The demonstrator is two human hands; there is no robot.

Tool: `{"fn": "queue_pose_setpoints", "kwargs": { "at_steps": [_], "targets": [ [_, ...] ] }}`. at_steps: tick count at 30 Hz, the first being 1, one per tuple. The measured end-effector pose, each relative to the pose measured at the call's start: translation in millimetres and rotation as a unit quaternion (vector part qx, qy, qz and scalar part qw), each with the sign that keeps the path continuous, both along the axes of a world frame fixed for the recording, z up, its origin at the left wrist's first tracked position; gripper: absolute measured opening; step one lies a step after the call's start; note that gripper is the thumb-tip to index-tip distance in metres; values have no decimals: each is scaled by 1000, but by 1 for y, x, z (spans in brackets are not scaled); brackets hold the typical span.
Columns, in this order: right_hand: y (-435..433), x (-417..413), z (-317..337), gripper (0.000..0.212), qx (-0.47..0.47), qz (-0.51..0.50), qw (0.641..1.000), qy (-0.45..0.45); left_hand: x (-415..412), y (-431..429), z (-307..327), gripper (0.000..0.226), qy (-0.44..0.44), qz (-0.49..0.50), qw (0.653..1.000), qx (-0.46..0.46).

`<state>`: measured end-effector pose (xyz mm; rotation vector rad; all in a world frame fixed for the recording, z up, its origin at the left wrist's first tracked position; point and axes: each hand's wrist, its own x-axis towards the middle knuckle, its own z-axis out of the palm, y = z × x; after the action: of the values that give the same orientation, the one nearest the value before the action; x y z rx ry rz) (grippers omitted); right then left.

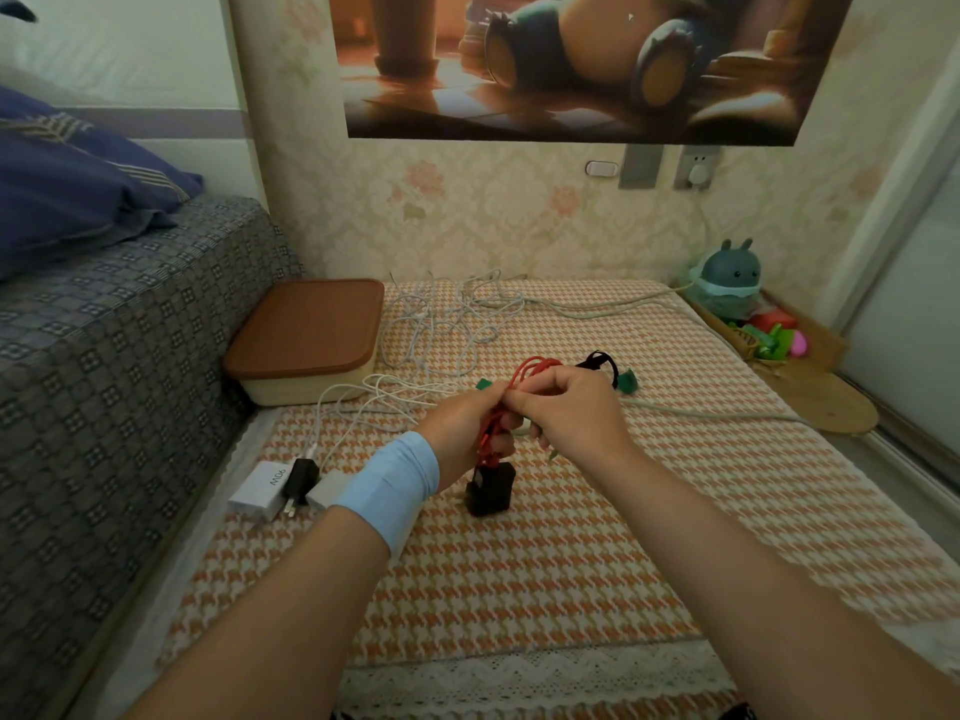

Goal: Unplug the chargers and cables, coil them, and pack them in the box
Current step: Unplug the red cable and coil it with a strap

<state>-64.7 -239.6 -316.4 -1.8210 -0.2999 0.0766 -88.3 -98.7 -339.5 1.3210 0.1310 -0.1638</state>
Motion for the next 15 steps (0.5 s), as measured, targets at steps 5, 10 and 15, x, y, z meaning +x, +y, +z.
{"fn": "queue_pose_setpoints", "kwargs": {
  "at_steps": [5,10,15],
  "targets": [
    [1,2,-3,20,-14,16,1000,-13,2,-4,0,34,5,68,997,44],
    [-7,5,-3,19,-1,58,997,48,5,6,-1,26,-2,82,996,24],
    [-16,11,-6,14,-30,83,989,119,1,4,3,30,-15,51,998,24]
  ]
}}
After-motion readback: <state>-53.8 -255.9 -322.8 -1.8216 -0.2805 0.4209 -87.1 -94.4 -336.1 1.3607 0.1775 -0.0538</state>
